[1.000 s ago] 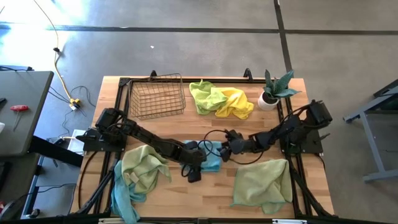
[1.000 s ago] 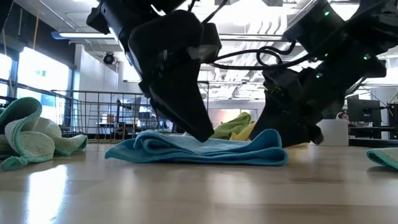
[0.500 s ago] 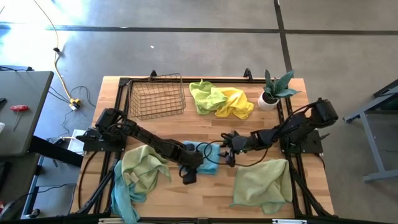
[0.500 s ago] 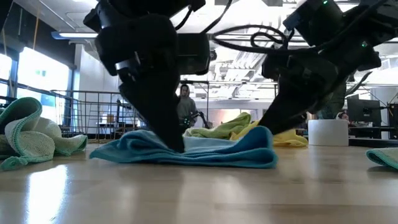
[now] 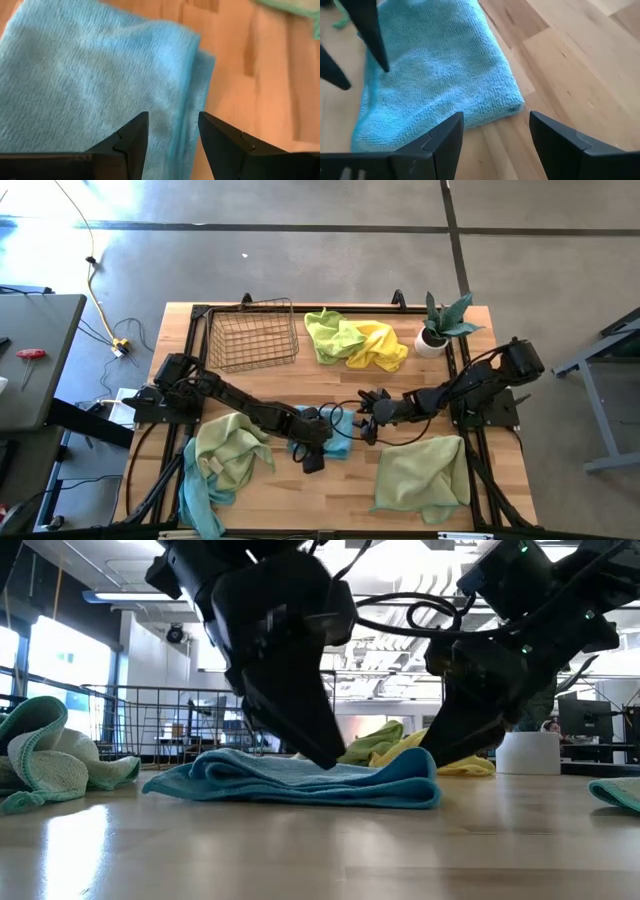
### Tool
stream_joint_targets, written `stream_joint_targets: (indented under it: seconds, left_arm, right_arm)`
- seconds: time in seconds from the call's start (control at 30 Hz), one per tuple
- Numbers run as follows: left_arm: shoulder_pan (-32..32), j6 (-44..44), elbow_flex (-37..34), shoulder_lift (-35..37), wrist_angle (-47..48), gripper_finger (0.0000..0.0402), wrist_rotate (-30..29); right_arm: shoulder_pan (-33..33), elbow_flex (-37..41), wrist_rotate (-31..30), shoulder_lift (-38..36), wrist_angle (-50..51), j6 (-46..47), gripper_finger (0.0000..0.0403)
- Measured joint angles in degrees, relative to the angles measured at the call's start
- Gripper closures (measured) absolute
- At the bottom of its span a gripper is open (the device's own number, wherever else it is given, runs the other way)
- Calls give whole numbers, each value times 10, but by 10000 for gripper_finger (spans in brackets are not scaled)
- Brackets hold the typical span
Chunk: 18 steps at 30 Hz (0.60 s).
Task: Fold microfiber towels
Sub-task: Fold the right blue towel
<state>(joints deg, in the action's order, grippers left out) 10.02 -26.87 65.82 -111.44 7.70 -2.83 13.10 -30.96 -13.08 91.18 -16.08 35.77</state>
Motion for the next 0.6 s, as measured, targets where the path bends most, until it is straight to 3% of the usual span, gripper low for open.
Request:
stream_joint_targets:
  seconds: [0.37, 0.6]
  left_arm:
    - [-31, 71, 0, 0, 18, 239, 13]
    - [-34, 75, 0, 0, 70, 239, 100]
  right_arm:
    - [3, 0, 22, 0, 4, 39, 182]
    - [8, 0, 26, 0, -18, -134, 182]
